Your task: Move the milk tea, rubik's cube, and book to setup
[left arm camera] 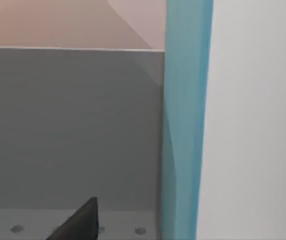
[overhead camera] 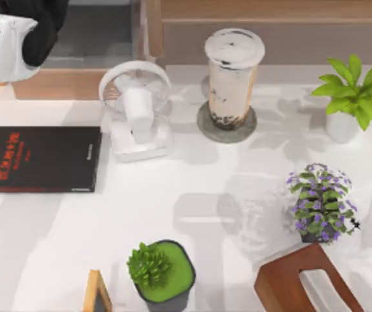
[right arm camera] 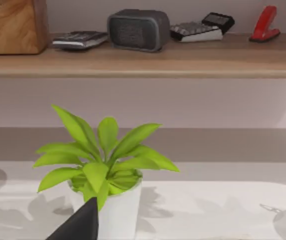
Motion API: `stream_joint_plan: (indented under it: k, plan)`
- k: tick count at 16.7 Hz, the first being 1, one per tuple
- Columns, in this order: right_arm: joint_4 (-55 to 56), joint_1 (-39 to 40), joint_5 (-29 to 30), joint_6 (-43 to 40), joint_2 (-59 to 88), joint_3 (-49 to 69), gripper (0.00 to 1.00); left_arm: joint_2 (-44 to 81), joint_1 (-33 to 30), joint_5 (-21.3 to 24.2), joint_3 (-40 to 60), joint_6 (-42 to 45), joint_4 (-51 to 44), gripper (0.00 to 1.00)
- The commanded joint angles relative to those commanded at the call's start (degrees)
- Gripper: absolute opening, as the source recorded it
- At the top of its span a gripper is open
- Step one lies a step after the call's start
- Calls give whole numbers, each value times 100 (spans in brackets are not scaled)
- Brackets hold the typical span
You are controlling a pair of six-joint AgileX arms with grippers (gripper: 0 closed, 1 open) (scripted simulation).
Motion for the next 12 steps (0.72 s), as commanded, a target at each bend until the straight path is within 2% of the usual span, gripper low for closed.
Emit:
stream_joint_plan:
  k: [8,12]
  plan:
    - [0,0,0,0,0,0,100,291,34,39,418,-2,-128,100]
    - [0,0,0,0,0,0,100,291,34,39,418,-2,-128,70]
